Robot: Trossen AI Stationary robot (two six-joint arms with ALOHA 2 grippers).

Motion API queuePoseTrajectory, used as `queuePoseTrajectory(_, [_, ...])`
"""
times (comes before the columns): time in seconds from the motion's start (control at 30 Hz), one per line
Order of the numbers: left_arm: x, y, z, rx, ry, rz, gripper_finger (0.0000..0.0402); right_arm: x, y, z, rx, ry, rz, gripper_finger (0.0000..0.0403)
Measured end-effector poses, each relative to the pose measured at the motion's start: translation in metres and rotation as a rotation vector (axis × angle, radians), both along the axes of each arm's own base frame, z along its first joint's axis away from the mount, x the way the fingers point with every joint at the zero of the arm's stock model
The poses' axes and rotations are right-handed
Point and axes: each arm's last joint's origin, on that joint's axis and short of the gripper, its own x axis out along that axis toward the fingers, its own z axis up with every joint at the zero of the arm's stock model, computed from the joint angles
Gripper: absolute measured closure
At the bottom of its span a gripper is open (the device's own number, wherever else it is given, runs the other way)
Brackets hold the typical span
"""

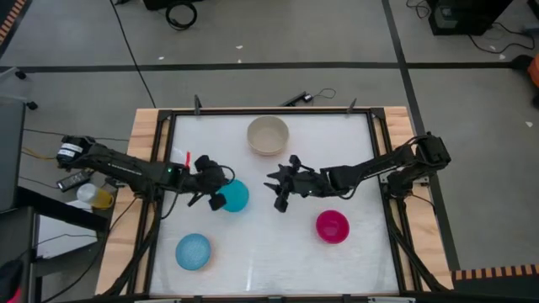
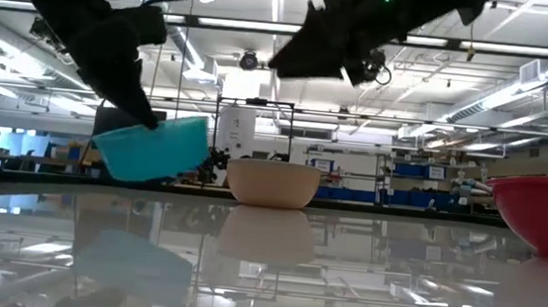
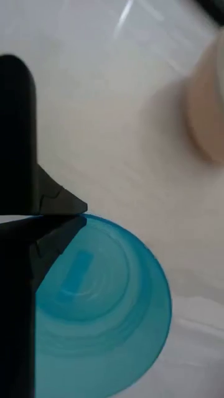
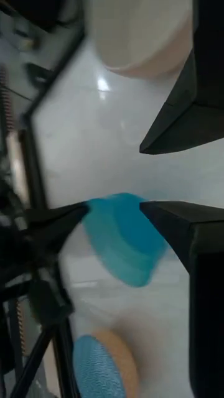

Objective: Nest bowls inside each other
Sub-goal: Stack the transparent blue bowl on top of the white bowl

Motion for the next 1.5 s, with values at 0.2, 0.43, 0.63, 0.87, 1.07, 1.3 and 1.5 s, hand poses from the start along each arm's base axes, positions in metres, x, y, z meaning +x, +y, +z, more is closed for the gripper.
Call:
queuePoseTrajectory(0.2, [0.002, -0.007, 0.005, 0.1, -0.069, 0.029, 0.0401, 0.006, -0.001, 0.019, -0.156, -0.058, -0.057, 0.0263])
queuePoseTrajectory(0.43, [0.012, -0.005, 0.011, 0.23, -0.178, 0.133, 0.0401, 0.018, -0.007, 0.025, -0.182, -0.179, 0.007, 0.0263])
queuePoseTrajectory(0.63, [0.031, -0.001, 0.009, 0.29, -0.235, 0.125, 0.0401, 0.023, -0.011, 0.018, -0.355, -0.091, -0.005, 0.0263])
queuePoseTrajectory(0.87, [0.045, 0.013, -0.003, 0.331, -0.232, 0.219, 0.0401, 0.023, -0.01, 0.021, -0.458, -0.044, -0.033, 0.0263])
queuePoseTrajectory(1.07, [0.055, 0.024, -0.008, 0.362, -0.24, 0.247, 0.0401, 0.025, -0.024, 0.009, -0.475, 0.035, -0.054, 0.0253])
queuePoseTrajectory(1.3, [0.06, 0.031, -0.006, 0.38, -0.28, 0.269, 0.0401, 0.025, -0.05, 0.005, -0.465, 0.091, -0.119, 0.0218])
queuePoseTrajectory(1.5, [0.063, 0.031, 0.001, 0.411, -0.333, 0.25, 0.0401, 0.021, -0.072, -0.007, -0.362, 0.159, -0.16, 0.0207])
